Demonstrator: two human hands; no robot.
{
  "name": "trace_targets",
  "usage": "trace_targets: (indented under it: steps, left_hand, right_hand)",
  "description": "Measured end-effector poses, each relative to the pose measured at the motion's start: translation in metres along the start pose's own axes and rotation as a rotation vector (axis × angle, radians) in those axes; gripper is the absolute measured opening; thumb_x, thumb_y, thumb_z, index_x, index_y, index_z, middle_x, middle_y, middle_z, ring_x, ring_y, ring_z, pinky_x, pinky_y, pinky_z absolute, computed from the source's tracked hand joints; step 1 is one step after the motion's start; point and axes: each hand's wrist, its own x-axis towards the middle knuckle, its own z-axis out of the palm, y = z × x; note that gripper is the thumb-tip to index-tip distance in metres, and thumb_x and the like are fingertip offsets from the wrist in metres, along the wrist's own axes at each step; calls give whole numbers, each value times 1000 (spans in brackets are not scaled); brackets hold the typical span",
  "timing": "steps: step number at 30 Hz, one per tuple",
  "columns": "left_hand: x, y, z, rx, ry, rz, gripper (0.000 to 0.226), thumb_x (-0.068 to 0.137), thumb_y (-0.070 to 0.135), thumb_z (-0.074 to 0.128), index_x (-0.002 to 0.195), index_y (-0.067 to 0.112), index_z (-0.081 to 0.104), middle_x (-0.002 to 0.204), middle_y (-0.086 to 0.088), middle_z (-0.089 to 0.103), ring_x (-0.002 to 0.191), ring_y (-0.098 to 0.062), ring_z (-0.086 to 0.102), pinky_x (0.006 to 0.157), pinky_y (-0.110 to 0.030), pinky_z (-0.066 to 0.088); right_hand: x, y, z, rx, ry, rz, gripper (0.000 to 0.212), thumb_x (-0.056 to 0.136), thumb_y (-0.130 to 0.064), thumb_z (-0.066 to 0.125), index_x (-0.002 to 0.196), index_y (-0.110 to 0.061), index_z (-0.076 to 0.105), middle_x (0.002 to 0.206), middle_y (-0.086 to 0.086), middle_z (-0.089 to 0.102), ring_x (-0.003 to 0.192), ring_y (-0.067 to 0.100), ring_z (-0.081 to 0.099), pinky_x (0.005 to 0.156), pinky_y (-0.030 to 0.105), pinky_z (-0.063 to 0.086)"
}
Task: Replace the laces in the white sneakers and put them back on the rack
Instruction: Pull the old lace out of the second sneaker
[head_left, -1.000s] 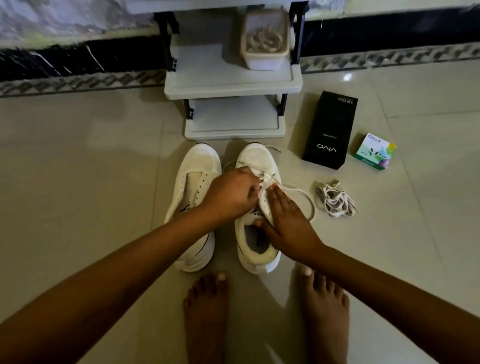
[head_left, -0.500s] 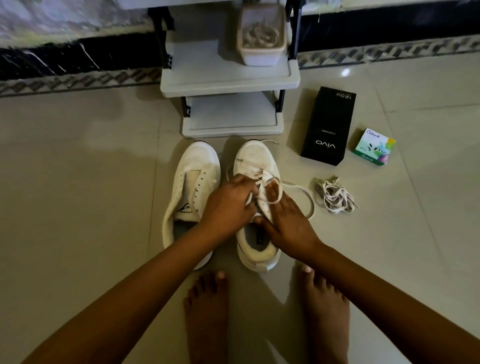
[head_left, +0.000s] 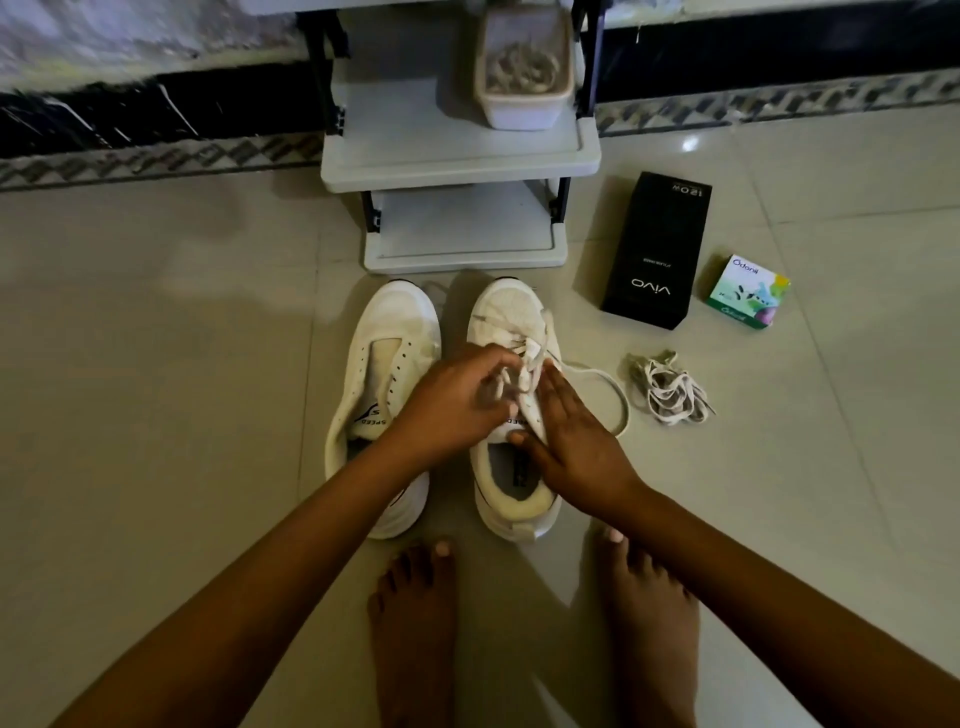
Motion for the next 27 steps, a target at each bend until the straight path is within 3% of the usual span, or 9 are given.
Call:
trace_targets:
  steps: [3,7,11,15,17,20,23,25,27]
  left_hand:
    - [0,-8,11,171,57,73,30,78,8,66,108,10,66,115,-9,58,102,-23,57,90,-34,47]
    - [7,1,10,275,157,42,9,85,16,63,90,10,68,106,-4,60,92,-20,57,76,-26,43]
    - [5,23,-6,-111,124,101,11,82,18,67,87,8,69,90,1,65,89,-14,61,81,-24,48]
    - [0,27,-11,-297,82,23,11,85,12,67,95,9,67,92,3,67,91,-9,62,85,-21,49]
    - [-2,19,-5,-175,36,-34,26,82,11,69,108,14,64,107,4,63,101,-9,58,86,-16,46]
    - [-4,2,9,132,43,-9,33,80,7,66,113,14,64,120,-5,57,109,-19,54,92,-26,44]
    - [-2,1,13,250,153,8,14,83,13,64,96,8,70,112,-9,59,104,-24,53,87,-25,38]
    - [4,11,5,328,134,26,10,85,15,63,89,10,70,105,-6,60,103,-22,49,80,-22,31]
    - [9,26,-7,176,55,7,4,85,15,63,86,14,68,100,-2,60,100,-18,49,78,-23,32]
  right_hand:
    - [-1,1,0,28,24,-13,81,87,-56,30,151,-13,5,159,5,5,146,16,7,114,23,11]
    - [0,-2,1,36,15,1,78,92,-52,37,151,-10,6,158,8,7,146,19,9,117,27,11]
    - [-1,2,0,32,16,10,72,97,-41,42,151,-10,6,159,7,6,146,19,7,114,24,9]
    - [1,2,3,30,9,-1,80,89,-53,32,150,-10,3,159,7,2,146,18,3,116,25,6]
    - [1,2,5,54,26,2,83,85,-57,31,151,-11,6,159,7,6,146,18,7,116,25,9]
    - [-1,4,4,55,52,2,83,85,-59,32,150,-15,6,158,3,7,146,15,8,113,21,9]
    - [-2,7,5,33,59,6,87,83,-67,27,151,-15,11,158,3,11,144,16,14,112,22,13]
    - [-1,6,5,26,76,10,89,81,-69,23,150,-14,17,157,5,18,143,19,20,112,25,18]
    - [-3,7,3,8,73,14,84,84,-65,26,150,-14,16,157,5,17,143,19,18,111,22,14]
